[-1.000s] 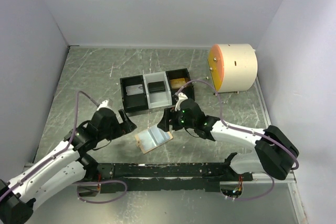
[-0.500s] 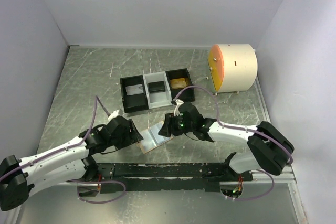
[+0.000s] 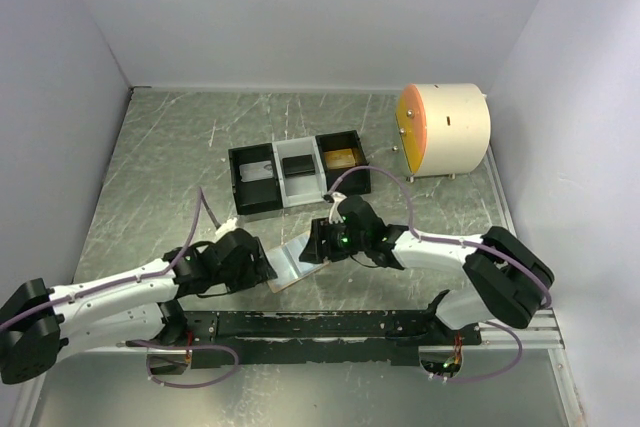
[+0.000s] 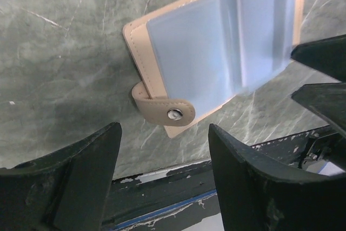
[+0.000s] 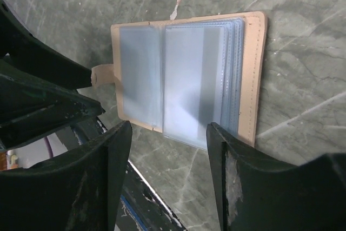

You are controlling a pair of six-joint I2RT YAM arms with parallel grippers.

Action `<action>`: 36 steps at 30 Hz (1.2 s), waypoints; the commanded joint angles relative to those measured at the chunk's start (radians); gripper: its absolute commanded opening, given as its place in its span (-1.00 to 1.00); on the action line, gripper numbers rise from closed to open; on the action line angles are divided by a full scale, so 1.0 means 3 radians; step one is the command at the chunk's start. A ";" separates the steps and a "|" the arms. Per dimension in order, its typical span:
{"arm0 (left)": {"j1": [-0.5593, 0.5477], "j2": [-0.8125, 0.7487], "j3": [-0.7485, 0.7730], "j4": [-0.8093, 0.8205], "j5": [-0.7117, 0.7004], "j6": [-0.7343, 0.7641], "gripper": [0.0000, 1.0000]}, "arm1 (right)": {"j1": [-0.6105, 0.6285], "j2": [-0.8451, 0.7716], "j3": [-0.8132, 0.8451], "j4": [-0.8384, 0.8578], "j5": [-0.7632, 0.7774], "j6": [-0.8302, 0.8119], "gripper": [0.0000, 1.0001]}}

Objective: Take the credit cards out of the card holder

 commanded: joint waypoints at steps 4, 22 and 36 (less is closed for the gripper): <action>-0.0194 0.0231 0.0096 -0.0042 -0.0169 -0.0226 0.50 | 0.0009 -0.0308 0.0099 -0.0364 0.0398 -0.0084 0.55; -0.0217 0.0181 -0.0234 0.0381 -0.0313 -0.0713 0.18 | -0.0147 -0.0146 -0.0103 0.0007 -0.0019 0.0129 0.86; -0.0221 0.0360 -0.0127 0.0266 -0.0398 -0.0564 -0.14 | -0.0136 0.0035 0.0068 -0.0238 -0.0017 -0.0019 0.26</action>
